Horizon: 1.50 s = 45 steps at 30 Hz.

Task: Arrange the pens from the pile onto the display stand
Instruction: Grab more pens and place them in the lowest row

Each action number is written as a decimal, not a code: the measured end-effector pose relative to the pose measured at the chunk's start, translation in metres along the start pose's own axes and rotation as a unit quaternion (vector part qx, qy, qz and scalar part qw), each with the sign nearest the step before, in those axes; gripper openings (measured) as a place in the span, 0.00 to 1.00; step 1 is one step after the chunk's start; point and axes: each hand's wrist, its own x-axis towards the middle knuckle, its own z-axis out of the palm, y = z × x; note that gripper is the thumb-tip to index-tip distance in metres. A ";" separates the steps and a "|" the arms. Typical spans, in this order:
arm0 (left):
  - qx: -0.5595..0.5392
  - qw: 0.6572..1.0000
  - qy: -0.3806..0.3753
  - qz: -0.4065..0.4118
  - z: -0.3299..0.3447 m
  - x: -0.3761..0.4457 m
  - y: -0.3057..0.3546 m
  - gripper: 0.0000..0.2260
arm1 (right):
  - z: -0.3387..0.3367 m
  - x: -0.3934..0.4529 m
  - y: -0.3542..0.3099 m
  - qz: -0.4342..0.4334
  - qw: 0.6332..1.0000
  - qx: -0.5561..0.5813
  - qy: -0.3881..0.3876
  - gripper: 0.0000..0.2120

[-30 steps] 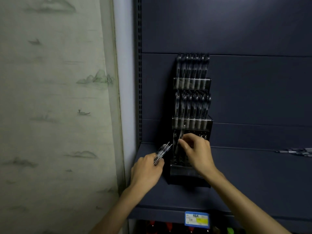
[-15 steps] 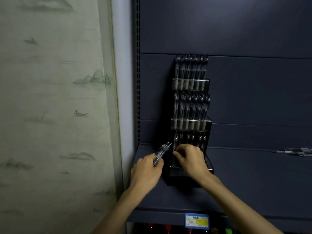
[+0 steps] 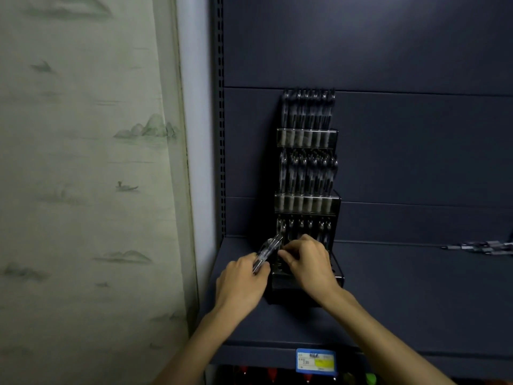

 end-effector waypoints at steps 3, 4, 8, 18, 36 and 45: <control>0.012 1.000 0.014 0.003 0.000 -0.001 0.005 0.11 | -0.013 -0.006 -0.002 0.024 0.996 0.049 0.064 0.03; 0.021 1.000 0.021 0.006 0.000 -0.002 0.007 0.11 | -0.019 -0.010 -0.006 0.039 0.992 0.087 0.078 0.04; 0.067 0.997 0.025 0.010 0.003 -0.007 0.020 0.08 | -0.033 -0.024 -0.027 0.097 0.970 0.221 -0.026 0.09; 0.098 0.995 0.025 0.024 0.006 -0.012 0.030 0.08 | -0.026 -0.025 -0.015 0.173 0.860 0.470 -0.096 0.12; 0.050 0.998 0.028 -0.004 0.001 -0.014 0.015 0.14 | -0.048 0.013 0.008 0.074 0.935 0.329 0.112 0.05; 0.053 0.998 0.027 -0.004 0.002 -0.015 0.013 0.16 | -0.033 0.011 0.008 0.019 0.963 0.246 0.109 0.07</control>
